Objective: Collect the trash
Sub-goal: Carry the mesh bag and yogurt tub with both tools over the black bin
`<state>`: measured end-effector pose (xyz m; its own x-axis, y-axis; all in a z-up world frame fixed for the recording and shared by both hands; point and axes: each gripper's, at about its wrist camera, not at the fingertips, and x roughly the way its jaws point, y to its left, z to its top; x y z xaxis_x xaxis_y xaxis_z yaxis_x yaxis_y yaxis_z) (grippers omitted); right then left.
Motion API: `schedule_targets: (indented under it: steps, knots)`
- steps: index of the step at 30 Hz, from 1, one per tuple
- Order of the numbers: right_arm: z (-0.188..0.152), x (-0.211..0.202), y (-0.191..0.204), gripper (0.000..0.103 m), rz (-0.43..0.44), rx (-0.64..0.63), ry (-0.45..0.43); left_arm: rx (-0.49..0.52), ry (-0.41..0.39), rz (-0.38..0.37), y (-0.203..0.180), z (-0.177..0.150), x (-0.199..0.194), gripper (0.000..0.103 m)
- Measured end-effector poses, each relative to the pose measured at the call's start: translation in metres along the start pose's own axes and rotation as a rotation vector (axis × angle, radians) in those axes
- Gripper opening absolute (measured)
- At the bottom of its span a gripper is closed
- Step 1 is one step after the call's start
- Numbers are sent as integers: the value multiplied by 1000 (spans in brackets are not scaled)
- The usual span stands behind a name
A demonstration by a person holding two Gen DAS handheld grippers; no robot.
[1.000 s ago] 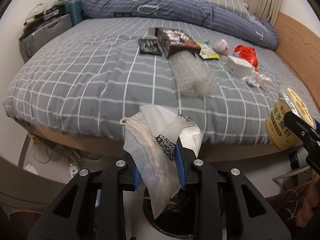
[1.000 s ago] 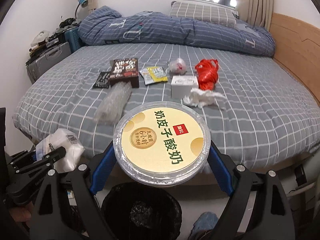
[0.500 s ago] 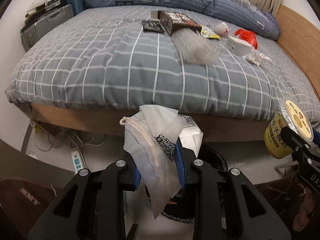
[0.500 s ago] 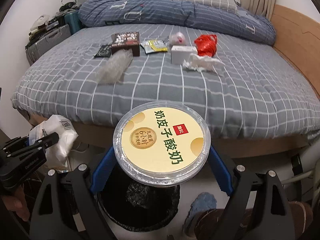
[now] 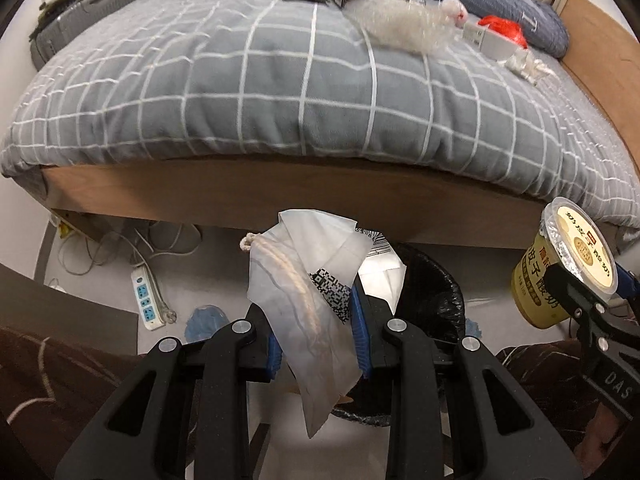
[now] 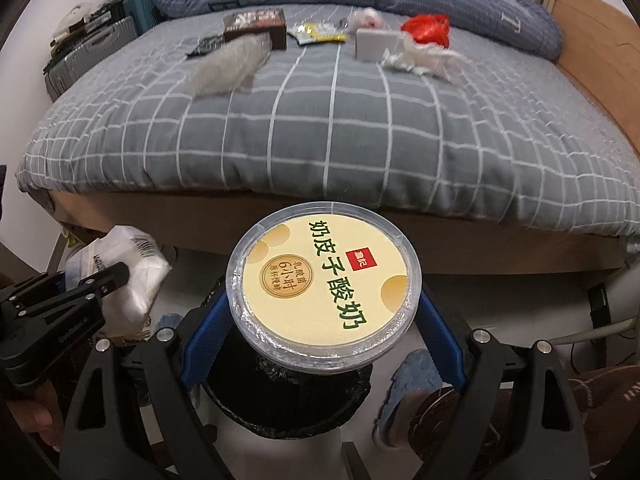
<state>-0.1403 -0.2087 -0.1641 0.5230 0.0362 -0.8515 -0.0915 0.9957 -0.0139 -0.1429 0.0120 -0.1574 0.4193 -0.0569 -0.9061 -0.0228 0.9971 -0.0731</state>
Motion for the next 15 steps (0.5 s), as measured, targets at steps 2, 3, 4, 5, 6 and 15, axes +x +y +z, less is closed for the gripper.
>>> schedule_targets:
  steps: [2,3,4,5,6,15]
  knots:
    - [1,11,0,83,-3,-3,15,1,15,3,-2,2,11,28]
    - [1,17,0,83,-3,-3,26,4,21,4,-3,3,15,28]
    - [1,22,0,83,-2,-2,33,8,28,7,-4,4,21,28]
    - [1,27,0,83,-3,-3,40,12,34,12,-5,5,27,28]
    - [0,33,0,83,-5,-5,49,16,37,15,-5,5,31,28]
    - [-7,77,8,83,-1,-21,123,10,90,21,1,5,67,28]
